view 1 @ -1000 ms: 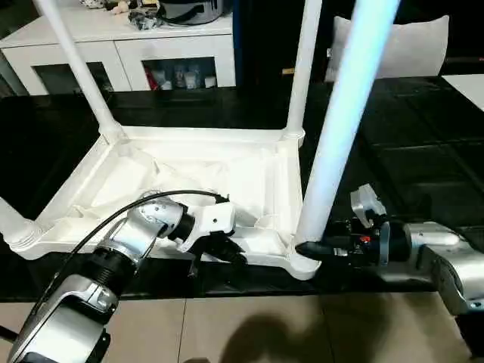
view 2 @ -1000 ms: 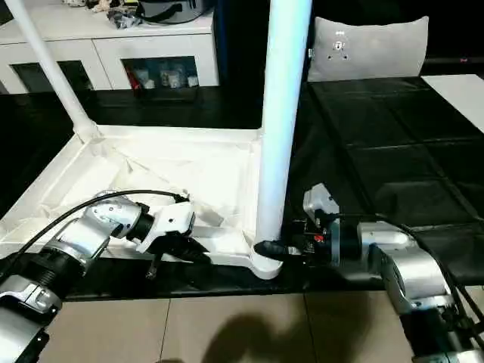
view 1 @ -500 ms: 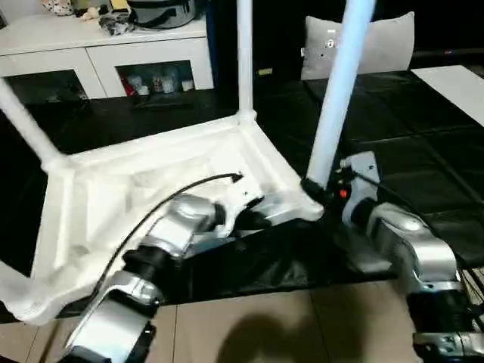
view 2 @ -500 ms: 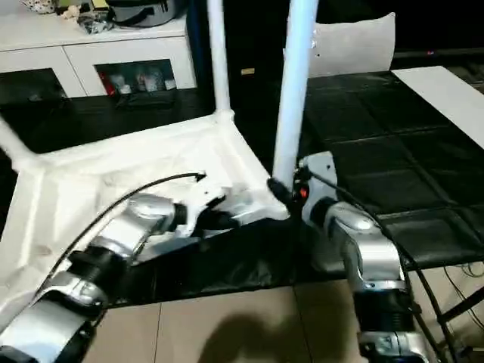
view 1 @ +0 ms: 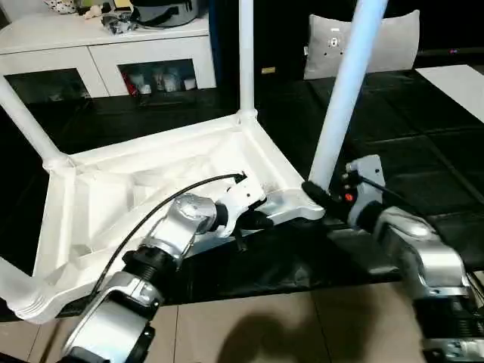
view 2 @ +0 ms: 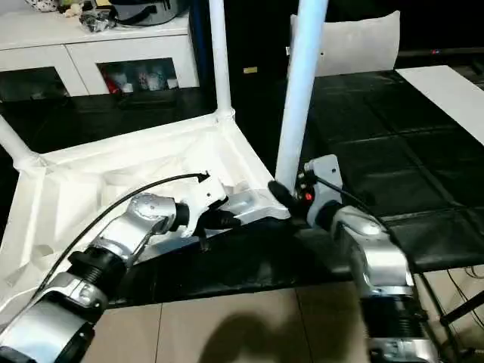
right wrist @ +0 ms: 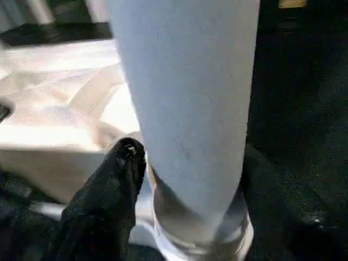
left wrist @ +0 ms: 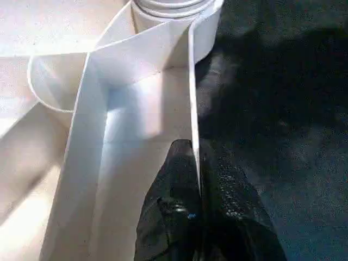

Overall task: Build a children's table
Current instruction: Rotate leg to tighten

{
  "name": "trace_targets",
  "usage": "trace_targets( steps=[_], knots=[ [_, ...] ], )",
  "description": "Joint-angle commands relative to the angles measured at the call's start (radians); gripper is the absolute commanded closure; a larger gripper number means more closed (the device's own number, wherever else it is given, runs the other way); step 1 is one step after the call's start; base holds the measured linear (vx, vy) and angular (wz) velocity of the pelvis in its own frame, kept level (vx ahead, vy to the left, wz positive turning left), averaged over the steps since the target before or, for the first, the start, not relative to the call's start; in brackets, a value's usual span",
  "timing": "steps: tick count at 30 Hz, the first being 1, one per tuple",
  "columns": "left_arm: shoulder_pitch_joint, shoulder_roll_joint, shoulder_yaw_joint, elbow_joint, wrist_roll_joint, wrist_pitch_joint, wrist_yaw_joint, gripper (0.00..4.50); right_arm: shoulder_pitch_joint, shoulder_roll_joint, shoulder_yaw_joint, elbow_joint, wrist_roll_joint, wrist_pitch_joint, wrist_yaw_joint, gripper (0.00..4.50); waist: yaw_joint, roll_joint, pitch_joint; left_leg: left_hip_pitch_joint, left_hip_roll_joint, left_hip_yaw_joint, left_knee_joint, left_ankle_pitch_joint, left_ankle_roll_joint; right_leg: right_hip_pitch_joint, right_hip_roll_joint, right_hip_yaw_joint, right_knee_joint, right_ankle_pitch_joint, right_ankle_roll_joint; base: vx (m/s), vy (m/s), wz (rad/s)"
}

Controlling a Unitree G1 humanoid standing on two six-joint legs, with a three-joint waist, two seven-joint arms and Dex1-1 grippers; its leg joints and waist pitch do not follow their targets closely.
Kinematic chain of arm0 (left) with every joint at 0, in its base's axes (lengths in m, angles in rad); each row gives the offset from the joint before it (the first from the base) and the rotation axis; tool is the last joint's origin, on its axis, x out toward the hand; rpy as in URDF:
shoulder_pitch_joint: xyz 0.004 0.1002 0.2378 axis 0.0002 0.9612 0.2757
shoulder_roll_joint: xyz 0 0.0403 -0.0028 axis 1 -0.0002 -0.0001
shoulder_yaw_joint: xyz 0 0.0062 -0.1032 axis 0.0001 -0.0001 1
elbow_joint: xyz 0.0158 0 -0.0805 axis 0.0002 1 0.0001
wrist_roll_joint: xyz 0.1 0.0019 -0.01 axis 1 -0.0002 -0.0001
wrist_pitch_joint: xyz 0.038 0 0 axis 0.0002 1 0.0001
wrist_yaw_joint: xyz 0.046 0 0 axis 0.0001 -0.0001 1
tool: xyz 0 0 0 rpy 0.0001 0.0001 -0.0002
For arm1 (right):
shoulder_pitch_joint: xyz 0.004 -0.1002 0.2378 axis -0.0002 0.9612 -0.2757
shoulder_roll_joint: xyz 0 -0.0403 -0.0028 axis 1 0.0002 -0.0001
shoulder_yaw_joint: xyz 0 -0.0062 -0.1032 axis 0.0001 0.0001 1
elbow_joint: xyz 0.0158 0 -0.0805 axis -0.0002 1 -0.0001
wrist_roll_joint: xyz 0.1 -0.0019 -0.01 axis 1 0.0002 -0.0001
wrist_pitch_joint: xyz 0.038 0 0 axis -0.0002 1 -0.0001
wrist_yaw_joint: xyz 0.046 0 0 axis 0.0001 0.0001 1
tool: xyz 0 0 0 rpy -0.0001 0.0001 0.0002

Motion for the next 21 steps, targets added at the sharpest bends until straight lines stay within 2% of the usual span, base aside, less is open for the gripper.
trace_targets(
  steps=[1,3,4,10,12,14,15,16,18,19,20,21],
  knots=[
    [0.016,0.044,-0.022,-0.013,0.022,-0.051,-0.050,4.50,0.022,-0.043,0.023,-0.013,0.006,-0.016,0.082,1.28,0.003,-0.024,-0.062,-0.013,0.021,-0.003,-0.060,-0.114,0.099,0.068,-0.053,0.040,-0.071,-0.313,-0.152,0.000,0.000,0.00],
    [0.021,0.068,-0.040,-0.013,0.028,-0.085,-0.095,4.50,0.040,-0.090,0.041,-0.025,0.006,-0.042,0.161,1.15,0.005,-0.023,-0.061,-0.012,0.022,-0.002,-0.060,-0.123,0.103,0.067,-0.054,0.041,-0.074,-0.330,-0.149,0.000,0.000,0.00],
    [0.022,0.086,-0.053,-0.013,0.029,-0.113,-0.131,4.50,0.050,-0.127,0.057,-0.029,0.003,-0.061,0.214,0.91,0.007,-0.025,-0.061,-0.011,0.024,-0.003,-0.060,-0.126,0.106,0.066,-0.055,0.040,-0.074,-0.337,-0.148,0.000,0.000,0.00],
    [0.019,0.127,-0.088,-0.005,0.034,-0.199,-0.231,4.50,0.063,-0.204,0.092,-0.038,0.023,-0.103,0.373,0.80,0.010,-0.024,-0.059,-0.009,0.027,-0.002,-0.060,-0.146,0.106,0.063,-0.055,0.040,-0.075,-0.366,-0.151,0.000,0.000,0.00],
    [0.018,0.145,-0.108,-0.002,0.036,-0.236,-0.283,4.50,0.061,-0.224,0.100,-0.036,0.039,-0.114,0.432,1.12,0.015,-0.028,-0.060,-0.011,0.029,-0.002,-0.060,-0.134,0.113,0.065,-0.056,0.041,-0.072,-0.349,-0.156,0.000,0.000,0.00],
    [0.019,0.151,-0.115,-0.003,0.037,-0.247,-0.300,4.50,0.060,-0.229,0.102,-0.034,0.043,-0.118,0.446,1.19,0.021,-0.025,-0.062,-0.010,0.032,-0.002,-0.058,-0.123,0.117,0.063,-0.057,0.043,-0.068,-0.325,-0.167,0.000,0.000,0.00],
    [0.020,0.170,-0.133,-0.018,0.028,-0.255,-0.373,4.50,0.053,-0.243,0.109,-0.026,0.067,-0.111,0.509,1.31,0.027,-0.030,-0.062,-0.009,0.033,-0.001,-0.058,-0.121,0.119,0.063,-0.057,0.042,-0.066,-0.318,-0.175,0.000,0.000,0.00],
    [0.022,0.180,-0.140,-0.026,0.022,-0.254,-0.409,4.50,0.052,-0.251,0.118,-0.029,0.081,-0.104,0.544,1.46,0.031,-0.028,-0.061,-0.009,0.035,-0.001,-0.059,-0.121,0.120,0.063,-0.058,0.044,-0.063,-0.315,-0.181,0.000,0.000,0.00],
    [0.020,0.189,-0.147,-0.029,0.021,-0.261,-0.441,4.50,0.052,-0.259,0.130,-0.037,0.096,-0.095,0.586,1.55,0.035,-0.027,-0.061,-0.007,0.035,-0.001,-0.059,-0.132,0.117,0.062,-0.059,0.044,-0.063,-0.315,-0.187,0.000,0.000,0.00],
    [0.019,0.197,-0.153,-0.029,0.023,-0.268,-0.458,4.50,0.052,-0.265,0.141,-0.045,0.107,-0.083,0.620,1.65,0.035,-0.030,-0.060,-0.009,0.035,-0.001,-0.060,-0.138,0.119,0.063,-0.058,0.044,-0.064,-0.318,-0.186,0.000,0.000,0.00],
    [0.017,0.201,-0.157,-0.027,0.025,-0.276,-0.469,4.50,0.052,-0.269,0.152,-0.051,0.117,-0.073,0.646,1.65,0.037,-0.027,-0.060,-0.008,0.037,-0.002,-0.061,-0.141,0.114,0.061,-0.060,0.045,-0.063,-0.324,-0.185,0.000,0.000,0.00],
    [0.016,0.202,-0.158,-0.025,0.025,-0.279,-0.472,4.50,0.052,-0.270,0.154,-0.052,0.120,-0.071,0.652,1.77,0.037,-0.030,-0.059,-0.008,0.036,-0.002,-0.061,-0.145,0.113,0.061,-0.059,0.044,-0.064,-0.329,-0.185,0.000,0.000,0.00]
  ],
)
